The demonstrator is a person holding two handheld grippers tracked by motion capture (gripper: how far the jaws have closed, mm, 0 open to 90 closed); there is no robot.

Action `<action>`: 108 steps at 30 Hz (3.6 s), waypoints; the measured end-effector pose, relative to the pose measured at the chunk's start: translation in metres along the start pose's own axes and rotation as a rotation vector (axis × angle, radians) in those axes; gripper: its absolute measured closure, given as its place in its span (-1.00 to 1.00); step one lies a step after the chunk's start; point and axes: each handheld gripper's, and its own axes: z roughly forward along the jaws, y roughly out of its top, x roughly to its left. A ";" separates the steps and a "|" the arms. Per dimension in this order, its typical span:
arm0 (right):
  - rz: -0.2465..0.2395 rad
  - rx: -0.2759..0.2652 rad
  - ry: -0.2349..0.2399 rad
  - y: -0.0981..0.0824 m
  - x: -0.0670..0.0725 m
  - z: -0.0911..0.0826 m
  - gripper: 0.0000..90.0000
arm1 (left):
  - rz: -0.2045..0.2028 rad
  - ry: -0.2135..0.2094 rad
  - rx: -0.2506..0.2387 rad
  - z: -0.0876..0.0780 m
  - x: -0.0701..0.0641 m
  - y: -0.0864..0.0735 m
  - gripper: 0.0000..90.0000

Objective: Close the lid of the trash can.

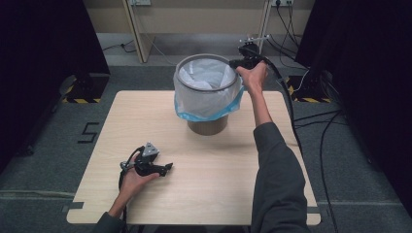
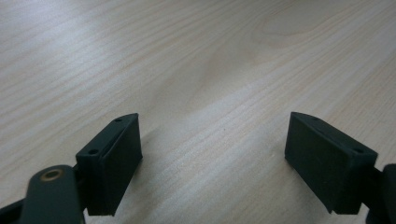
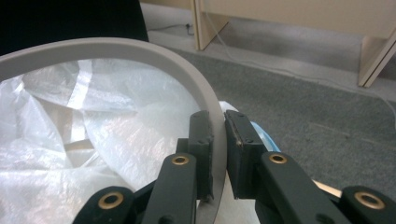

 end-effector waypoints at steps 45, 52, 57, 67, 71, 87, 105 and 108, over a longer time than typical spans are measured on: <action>-0.070 -0.071 0.003 -0.028 0.000 -0.023 0.17 | -0.001 -0.010 -0.001 -0.001 0.000 0.000 -0.58; -0.078 -0.068 -0.008 -0.027 0.001 -0.023 0.10 | -0.038 -0.054 -0.016 -0.003 0.003 0.000 -0.54; -0.052 -0.099 0.018 -0.026 -0.002 -0.031 0.03 | -0.070 -0.091 -0.060 -0.015 0.011 0.016 -0.55; -0.035 -0.088 0.042 -0.026 -0.005 -0.040 -0.06 | -0.092 -0.100 -0.144 -0.040 0.033 0.080 -0.57; -0.035 -0.092 0.052 -0.026 -0.006 -0.045 -0.09 | -0.095 -0.081 -0.170 -0.048 0.046 0.109 -0.57; -0.043 -0.082 0.060 -0.033 -0.013 -0.060 -0.14 | -0.176 -0.065 -0.220 -0.063 0.084 0.202 -0.57; -0.058 -0.062 0.054 -0.033 -0.007 -0.043 -0.16 | -0.221 -0.036 -0.289 -0.047 0.077 0.264 -0.56; -0.064 -0.066 0.054 -0.033 -0.006 -0.042 -0.14 | -0.208 -0.018 -0.273 -0.041 0.076 0.263 -0.57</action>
